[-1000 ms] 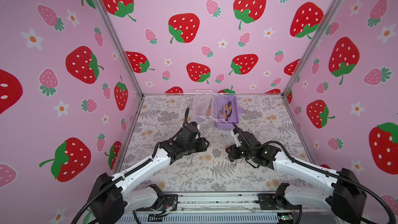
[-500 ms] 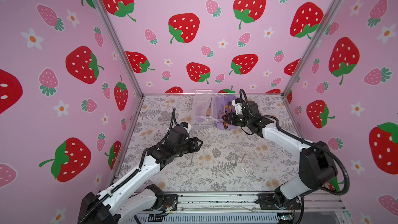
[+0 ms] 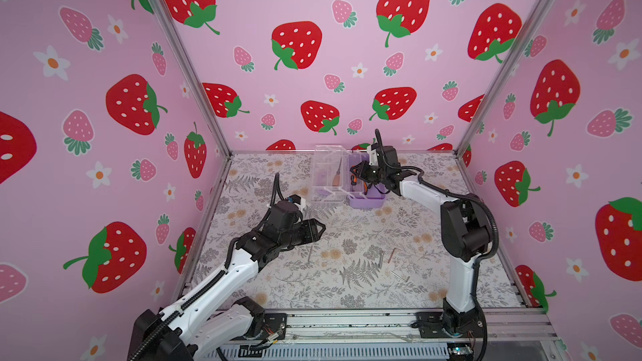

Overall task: Pack the tool kit
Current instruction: 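Lower the orange screwdriver into the box and open the right gripper, then grasp the silver hex key with the left gripper while the right moves over the bolt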

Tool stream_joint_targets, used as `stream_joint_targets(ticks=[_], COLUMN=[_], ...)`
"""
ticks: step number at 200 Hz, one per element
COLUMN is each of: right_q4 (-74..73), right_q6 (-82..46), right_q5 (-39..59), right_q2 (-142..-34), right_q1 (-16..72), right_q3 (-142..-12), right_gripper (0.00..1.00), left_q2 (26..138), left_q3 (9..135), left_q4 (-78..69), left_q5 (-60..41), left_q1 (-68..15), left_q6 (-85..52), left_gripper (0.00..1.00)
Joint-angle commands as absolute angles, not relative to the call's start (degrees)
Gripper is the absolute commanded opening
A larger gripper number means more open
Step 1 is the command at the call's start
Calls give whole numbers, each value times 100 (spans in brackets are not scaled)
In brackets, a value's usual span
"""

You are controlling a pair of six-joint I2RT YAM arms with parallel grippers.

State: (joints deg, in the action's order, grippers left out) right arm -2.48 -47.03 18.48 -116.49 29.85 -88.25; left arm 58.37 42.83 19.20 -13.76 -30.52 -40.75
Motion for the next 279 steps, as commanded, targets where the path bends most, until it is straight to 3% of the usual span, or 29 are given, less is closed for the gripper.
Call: stream_joint_targets(ticks=[1,64,146,202,243,279], right_q4=[-81,386,611,731,812,730], right_q6=[-4874,-4885,-4948,-4584,-4286,-4143], right_q5=[1345,1000,895,650,423,243], right_q2=[-11964,-12694,-12955,-12311,-11558,-10881], right_q1=[3005,3258,3401,3410,3403,3403], right_q3=[-9202,-10048,-10343,-10138,-9828,-9334], right_gripper=[3,9,43,44,45,46], left_q2=[5912,6240,6340,6469,6525,6885], left_q3=[4207,4190,4146,3991,3540,3519], left_q4=[1777,1622,1688,2724,2683,2628], left_q5=[-1433,-1555,-1424,-438,-212,-8], left_q1=[-3020,-3023,-3023,-3026,-3086,-3240], left_q6=[-4105,-4087,-4096,-3880,-3825,-3756], left_gripper=[55,56,57,55,59,55])
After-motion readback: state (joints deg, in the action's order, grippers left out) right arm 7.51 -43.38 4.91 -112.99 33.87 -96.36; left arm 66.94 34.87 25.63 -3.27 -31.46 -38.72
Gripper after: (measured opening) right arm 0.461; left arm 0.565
